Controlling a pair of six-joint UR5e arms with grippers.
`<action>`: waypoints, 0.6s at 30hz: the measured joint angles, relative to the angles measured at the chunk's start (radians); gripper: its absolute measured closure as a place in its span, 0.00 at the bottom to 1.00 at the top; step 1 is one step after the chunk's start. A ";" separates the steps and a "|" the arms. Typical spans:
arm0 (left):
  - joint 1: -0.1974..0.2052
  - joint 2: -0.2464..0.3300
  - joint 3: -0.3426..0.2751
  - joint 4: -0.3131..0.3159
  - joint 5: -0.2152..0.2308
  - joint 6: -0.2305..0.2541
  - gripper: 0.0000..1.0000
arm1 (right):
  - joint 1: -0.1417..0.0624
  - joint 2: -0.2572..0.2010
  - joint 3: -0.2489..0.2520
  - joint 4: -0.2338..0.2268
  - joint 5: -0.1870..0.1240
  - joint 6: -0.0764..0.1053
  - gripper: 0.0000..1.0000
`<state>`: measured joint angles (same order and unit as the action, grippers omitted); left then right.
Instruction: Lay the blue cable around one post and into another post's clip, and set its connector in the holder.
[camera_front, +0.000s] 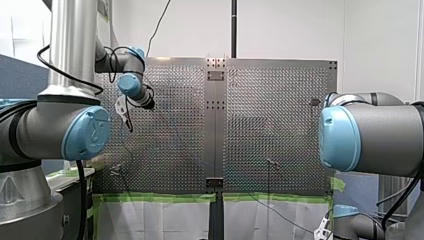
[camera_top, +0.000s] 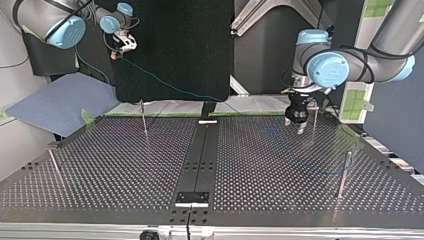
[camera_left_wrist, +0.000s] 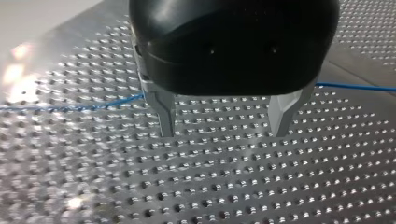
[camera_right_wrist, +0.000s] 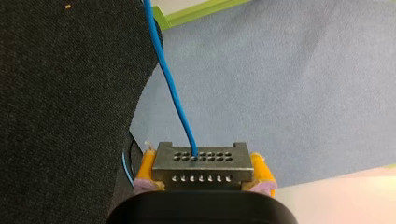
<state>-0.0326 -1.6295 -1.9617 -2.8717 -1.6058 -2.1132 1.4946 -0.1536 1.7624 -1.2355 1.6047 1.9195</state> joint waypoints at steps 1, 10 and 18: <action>0.000 0.008 -0.003 -0.002 -0.008 0.000 0.00 | 0.000 0.000 0.000 0.000 -0.002 0.000 1.00; 0.013 0.081 -0.010 -0.049 -0.081 0.003 0.00 | 0.006 -0.014 0.000 0.006 -0.027 0.000 1.00; 0.027 0.141 -0.012 -0.101 -0.141 0.014 0.00 | 0.018 -0.038 0.006 0.015 -0.029 0.002 1.00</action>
<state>-0.0054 -1.4884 -1.9741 -2.9732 -1.7467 -2.0993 1.5126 -0.1919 1.7687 -1.2204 1.5754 1.9217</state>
